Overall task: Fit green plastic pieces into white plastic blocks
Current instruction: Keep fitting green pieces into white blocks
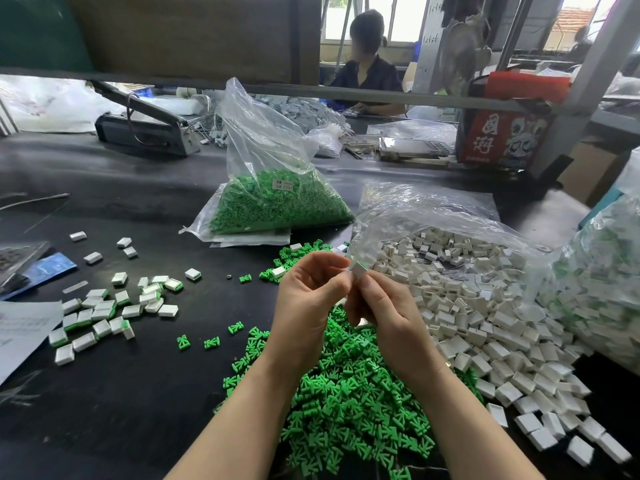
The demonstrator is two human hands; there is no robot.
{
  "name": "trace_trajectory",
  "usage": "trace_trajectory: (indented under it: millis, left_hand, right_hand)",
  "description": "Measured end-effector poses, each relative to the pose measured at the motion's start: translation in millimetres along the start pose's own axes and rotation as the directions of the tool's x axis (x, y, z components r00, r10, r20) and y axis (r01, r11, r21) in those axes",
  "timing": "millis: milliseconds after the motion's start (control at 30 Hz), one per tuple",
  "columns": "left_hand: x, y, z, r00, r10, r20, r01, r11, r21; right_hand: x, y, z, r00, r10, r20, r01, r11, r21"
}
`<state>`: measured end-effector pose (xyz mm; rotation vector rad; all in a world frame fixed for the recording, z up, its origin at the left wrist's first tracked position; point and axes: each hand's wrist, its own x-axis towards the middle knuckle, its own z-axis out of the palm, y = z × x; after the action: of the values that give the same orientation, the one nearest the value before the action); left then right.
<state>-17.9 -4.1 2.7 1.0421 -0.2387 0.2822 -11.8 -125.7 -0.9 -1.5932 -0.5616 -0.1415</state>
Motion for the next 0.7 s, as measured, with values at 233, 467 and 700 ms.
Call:
trace_trajectory:
  millis: [233, 467, 700]
  left_hand:
    - [2.4, 4.6, -6.5, 0.985, -0.122, -0.125, 0.126, 0.992, 0.030]
    - [19.6, 29.7, -54.1, 0.653, -0.429, -0.624, 0.249, 0.900, -0.357]
    - [28.6, 41.6, -98.1, 0.545, -0.477, -0.690, 0.043, 0.837, -0.545]
  right_hand:
    - [1.7, 0.5, -2.4, 0.998, 0.033, -0.059, -0.041, 0.989, -0.145]
    - [3.5, 14.6, -24.4, 0.961, 0.194, -0.198, -0.266, 0.850, -0.455]
    - [0.4, 7.4, -19.3, 0.969, 0.229, -0.094, -0.203, 0.520, -0.830]
